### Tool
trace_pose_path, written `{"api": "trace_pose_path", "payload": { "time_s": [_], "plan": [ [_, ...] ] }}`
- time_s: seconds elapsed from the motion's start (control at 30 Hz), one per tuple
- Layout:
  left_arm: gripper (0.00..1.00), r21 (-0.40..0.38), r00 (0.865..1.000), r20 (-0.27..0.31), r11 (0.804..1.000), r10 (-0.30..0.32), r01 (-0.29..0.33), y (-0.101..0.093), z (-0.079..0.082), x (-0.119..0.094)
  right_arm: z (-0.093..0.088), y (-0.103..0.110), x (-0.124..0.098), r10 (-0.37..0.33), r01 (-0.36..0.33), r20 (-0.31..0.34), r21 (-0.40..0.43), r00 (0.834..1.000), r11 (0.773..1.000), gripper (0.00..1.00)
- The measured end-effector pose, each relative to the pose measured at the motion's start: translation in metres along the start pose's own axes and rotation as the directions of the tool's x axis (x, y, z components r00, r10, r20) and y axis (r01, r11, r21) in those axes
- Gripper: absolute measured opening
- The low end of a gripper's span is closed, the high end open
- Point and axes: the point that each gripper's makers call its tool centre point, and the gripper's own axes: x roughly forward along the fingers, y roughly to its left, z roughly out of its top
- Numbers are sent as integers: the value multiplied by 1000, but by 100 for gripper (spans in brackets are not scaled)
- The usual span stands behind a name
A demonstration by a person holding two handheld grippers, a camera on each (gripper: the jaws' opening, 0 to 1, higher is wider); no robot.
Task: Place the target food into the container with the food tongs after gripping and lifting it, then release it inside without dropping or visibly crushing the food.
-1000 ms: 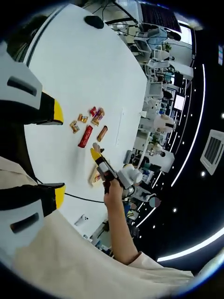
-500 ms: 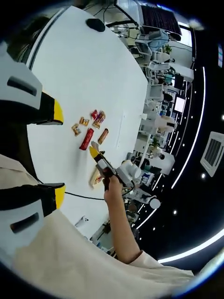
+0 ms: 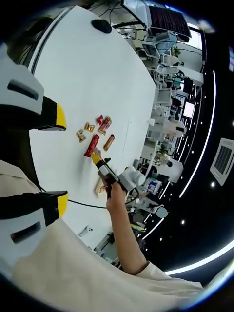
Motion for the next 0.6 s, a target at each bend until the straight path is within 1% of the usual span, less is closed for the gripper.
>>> {"api": "trace_pose_path", "payload": {
  "time_s": [0.2,0.27,0.6],
  "plan": [
    [49,-3,1000,3,1000,6,-6,1,0,-1,0,-2,6,2,-2,-9,-8,1000,1000,27],
    [49,-5,1000,3,1000,9,-9,2,0,-1,1,-1,5,3,-3,-11,-11,1000,1000,27],
    [49,-9,1000,1,1000,12,-12,3,-3,-2,-2,-1,10,5,-5,-30,-27,1000,1000,27]
  ]
}}
